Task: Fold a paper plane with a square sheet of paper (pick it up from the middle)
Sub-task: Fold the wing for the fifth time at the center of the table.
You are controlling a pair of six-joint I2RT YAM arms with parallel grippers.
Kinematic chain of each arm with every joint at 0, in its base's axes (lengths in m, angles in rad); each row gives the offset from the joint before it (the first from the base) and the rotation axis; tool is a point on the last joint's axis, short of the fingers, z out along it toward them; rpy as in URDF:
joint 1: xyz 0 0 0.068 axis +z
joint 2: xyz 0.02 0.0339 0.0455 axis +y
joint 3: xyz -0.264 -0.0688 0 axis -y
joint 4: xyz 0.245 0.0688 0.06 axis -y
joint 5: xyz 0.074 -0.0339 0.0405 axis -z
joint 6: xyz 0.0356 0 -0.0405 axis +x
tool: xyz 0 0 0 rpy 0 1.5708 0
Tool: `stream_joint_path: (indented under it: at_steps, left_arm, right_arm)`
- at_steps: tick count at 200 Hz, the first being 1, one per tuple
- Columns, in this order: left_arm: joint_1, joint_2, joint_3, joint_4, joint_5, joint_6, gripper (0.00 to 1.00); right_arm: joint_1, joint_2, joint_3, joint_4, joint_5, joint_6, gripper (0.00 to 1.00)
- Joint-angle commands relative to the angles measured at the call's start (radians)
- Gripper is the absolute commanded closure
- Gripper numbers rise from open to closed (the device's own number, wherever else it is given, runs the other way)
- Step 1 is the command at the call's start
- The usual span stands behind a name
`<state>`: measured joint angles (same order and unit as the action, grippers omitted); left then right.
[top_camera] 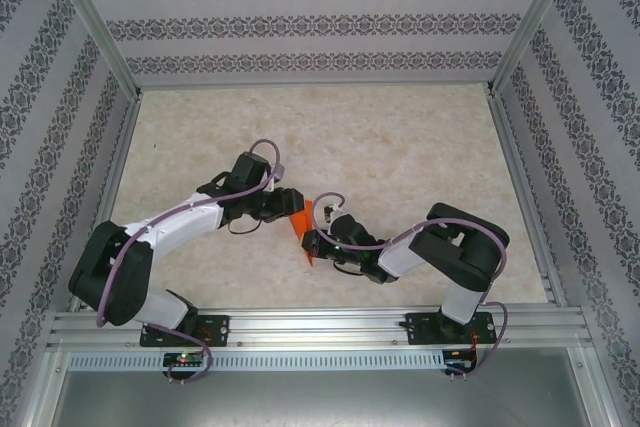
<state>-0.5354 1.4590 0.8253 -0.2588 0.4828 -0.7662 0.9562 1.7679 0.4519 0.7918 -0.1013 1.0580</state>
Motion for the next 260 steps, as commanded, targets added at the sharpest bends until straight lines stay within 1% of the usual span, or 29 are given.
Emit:
stream_joint_path:
  at_steps: [1,53,88,111,144,214,240,260]
  left_arm:
    - [-0.026,0.041,-0.01,0.099,0.041,0.024,0.48]
    - [-0.063,0.104,-0.016,0.147,0.038,0.037,0.49]
    - [-0.065,0.128,-0.018,0.17,0.039,0.042,0.48]
    - [-0.065,0.126,-0.023,0.158,0.013,0.057,0.48]
    - [-0.066,0.133,-0.026,0.158,0.008,0.069,0.47]
    - [-0.066,0.229,0.003,0.221,0.045,0.074,0.48]
    - [-0.067,0.25,0.013,0.228,0.053,0.08,0.47]
    - [-0.066,0.253,0.018,0.216,0.048,0.089,0.47]
  right_arm:
    - [-0.015,0.04,-0.026,0.092,-0.018,0.096,1.0]
    - [-0.018,0.104,-0.066,0.212,0.014,0.213,1.0]
    - [-0.017,0.117,-0.076,0.209,0.032,0.239,1.0]
    - [-0.02,0.119,-0.085,0.201,0.051,0.265,1.0]
    - [-0.02,0.134,-0.08,0.195,0.048,0.294,1.0]
    - [-0.02,0.178,-0.074,0.234,0.049,0.342,1.0]
    - [-0.02,0.173,-0.082,0.239,0.052,0.344,1.0]
    - [-0.02,0.142,-0.088,0.206,0.058,0.329,0.93]
